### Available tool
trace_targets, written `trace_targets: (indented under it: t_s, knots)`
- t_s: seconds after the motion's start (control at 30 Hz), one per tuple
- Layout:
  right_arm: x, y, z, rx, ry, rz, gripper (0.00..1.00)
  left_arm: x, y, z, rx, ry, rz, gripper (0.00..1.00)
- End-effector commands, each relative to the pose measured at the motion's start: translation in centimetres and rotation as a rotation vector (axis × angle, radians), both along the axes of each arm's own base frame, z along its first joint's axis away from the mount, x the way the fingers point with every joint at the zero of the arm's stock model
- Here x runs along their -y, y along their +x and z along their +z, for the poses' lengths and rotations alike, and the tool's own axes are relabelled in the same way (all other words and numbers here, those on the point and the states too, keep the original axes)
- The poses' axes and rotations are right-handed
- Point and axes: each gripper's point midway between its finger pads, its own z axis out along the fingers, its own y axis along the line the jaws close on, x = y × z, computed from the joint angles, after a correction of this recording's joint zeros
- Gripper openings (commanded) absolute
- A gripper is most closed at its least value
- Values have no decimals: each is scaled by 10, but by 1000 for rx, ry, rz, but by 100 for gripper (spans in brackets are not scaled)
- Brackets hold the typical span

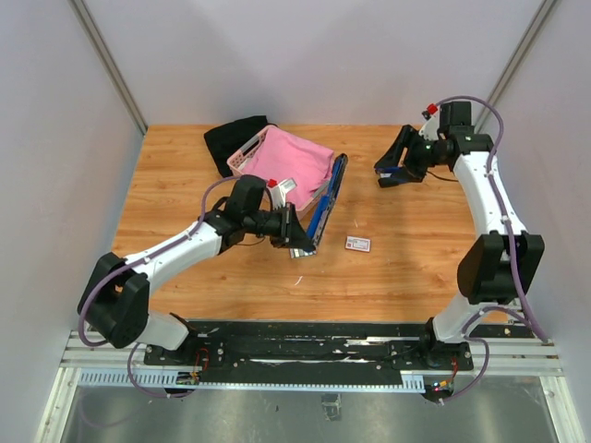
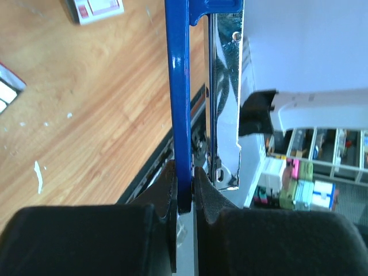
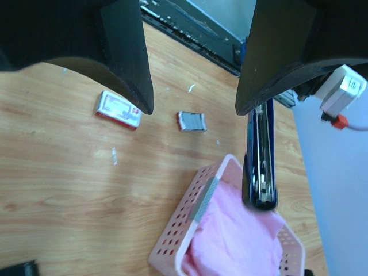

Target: Load the staples into the stapler

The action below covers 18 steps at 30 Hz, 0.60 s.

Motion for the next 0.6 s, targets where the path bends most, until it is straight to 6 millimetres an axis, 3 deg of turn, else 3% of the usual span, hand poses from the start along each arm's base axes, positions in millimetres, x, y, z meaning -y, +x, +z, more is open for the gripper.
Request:
trace_targets:
  t_s: [0.0, 0.13, 0.27, 0.57]
  knots:
    - [-36, -29, 30, 21, 67, 11, 61, 16, 46, 53, 176, -89, 111, 0]
    - [-77, -45, 47, 74, 93, 70, 65, 21, 60, 62, 187, -116, 156, 0]
    - [-104, -46, 57, 123, 75, 117, 70, 28, 62, 70, 201, -163, 164, 0]
    - [-135, -39, 38, 93, 0, 187, 70, 26, 62, 73, 215, -163, 177, 0]
